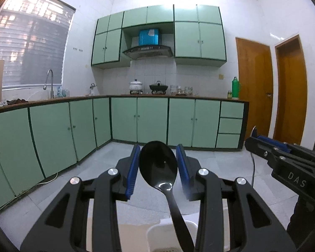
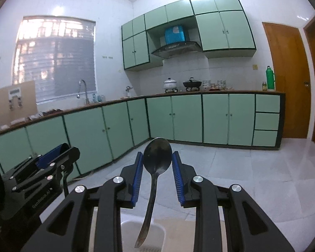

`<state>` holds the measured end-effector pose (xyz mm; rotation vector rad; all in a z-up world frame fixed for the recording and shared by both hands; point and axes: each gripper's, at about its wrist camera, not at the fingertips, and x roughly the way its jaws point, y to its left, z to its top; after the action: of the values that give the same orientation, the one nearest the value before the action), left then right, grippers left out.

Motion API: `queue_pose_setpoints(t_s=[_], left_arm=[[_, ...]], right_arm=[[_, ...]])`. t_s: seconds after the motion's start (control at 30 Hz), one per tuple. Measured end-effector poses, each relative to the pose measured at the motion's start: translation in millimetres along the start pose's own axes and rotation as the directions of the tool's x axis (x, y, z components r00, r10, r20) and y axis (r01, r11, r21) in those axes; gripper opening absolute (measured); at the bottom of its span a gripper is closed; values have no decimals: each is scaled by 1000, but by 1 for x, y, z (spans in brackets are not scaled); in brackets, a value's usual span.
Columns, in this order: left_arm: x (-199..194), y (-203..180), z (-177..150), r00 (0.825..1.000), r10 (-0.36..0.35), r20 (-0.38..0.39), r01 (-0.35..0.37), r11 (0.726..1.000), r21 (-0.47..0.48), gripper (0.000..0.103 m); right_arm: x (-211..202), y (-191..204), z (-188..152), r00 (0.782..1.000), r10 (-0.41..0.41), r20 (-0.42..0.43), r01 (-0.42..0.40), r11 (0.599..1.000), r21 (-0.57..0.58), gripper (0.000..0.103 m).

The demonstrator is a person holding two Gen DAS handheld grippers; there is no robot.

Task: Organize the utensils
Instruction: 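Lower both spoons into the white holder and open both grippers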

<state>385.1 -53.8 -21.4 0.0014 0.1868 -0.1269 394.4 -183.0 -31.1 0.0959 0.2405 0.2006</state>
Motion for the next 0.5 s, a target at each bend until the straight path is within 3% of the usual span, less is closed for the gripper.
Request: queue_pose_setpoints(t_s=[0.3,0.43,0.5], left_arm=[[21,7,-35,996,-24,-86,26,999,21,35],[16,15,-41,994,-27,-102,28,1000,10,43],[10,20,-38,994,-27,-103,27,1000,-1,44]], right_arm=[[22,-3,-31,995,9,-102,-8,1000,2,28],[22,-2,-40,989,25,-144,-26,1000,-6,29],[18,-5,-40,989,18,-144,-19,1000,-5,36]])
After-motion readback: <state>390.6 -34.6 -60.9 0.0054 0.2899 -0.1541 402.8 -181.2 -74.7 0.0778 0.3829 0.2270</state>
